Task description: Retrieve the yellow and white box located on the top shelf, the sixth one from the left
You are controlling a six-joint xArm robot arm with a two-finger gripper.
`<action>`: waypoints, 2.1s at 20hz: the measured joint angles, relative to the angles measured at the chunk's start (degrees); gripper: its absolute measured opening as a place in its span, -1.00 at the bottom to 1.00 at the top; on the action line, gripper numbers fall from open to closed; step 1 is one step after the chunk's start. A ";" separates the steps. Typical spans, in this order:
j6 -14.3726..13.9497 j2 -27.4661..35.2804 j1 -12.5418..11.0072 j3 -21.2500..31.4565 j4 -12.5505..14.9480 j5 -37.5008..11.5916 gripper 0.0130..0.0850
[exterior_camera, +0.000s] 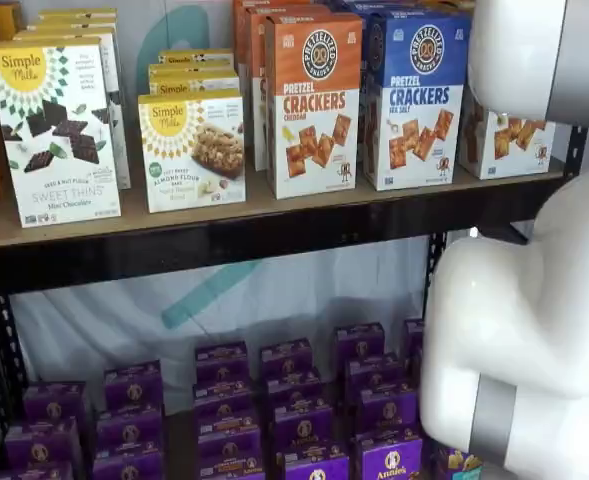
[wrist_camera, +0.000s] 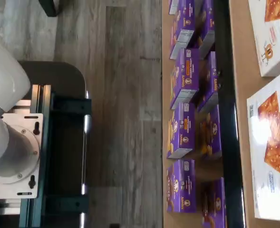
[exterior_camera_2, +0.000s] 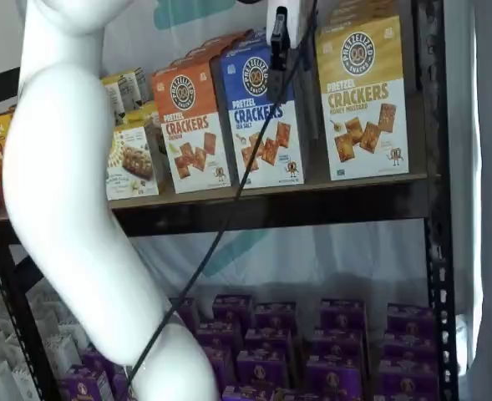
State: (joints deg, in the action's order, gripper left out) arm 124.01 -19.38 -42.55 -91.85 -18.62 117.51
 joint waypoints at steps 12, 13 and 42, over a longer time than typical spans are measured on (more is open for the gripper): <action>0.55 -5.20 3.93 5.62 8.67 -5.74 1.00; 0.83 -5.27 3.67 5.71 8.67 -6.44 1.00; 1.97 4.79 -2.47 -3.45 -9.35 -22.18 1.00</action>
State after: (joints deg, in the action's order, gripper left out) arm 125.98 -14.59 -45.02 -95.29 -27.97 95.32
